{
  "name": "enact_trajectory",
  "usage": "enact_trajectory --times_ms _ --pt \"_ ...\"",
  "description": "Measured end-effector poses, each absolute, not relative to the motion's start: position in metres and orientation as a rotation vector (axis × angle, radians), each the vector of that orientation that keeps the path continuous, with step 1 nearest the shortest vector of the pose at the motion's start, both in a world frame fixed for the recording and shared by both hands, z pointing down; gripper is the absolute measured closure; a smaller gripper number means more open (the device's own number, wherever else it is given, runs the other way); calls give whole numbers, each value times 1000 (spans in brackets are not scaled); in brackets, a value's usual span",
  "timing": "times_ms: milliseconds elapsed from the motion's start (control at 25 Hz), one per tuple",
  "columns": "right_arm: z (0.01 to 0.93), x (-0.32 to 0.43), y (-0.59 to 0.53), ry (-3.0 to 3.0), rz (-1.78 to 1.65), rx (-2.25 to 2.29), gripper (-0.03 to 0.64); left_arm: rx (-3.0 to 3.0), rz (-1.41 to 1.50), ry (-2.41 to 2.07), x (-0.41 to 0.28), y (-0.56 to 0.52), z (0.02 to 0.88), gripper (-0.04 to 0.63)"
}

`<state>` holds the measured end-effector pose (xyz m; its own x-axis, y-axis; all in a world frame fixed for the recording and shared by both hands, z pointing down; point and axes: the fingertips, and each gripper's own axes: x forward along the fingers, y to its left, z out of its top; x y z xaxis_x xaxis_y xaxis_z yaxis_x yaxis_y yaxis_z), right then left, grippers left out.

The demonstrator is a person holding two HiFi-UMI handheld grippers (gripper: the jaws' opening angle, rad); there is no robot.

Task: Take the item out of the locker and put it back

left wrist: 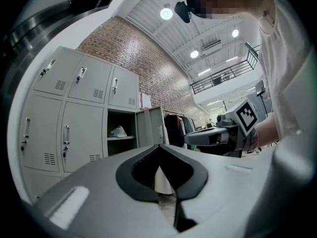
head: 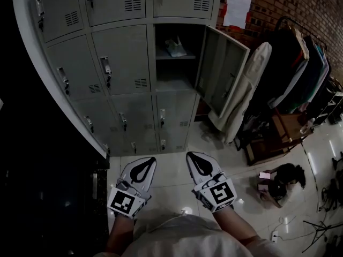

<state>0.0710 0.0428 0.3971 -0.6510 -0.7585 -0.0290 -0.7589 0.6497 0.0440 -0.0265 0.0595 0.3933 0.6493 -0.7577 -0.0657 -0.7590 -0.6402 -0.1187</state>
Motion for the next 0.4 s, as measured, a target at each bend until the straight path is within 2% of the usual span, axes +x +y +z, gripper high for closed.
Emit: enact_trajectory --times_ms 400 --pt "404 68 36 2855 103 -1317 618 -2734 -13 1265 -27 50 401 611"
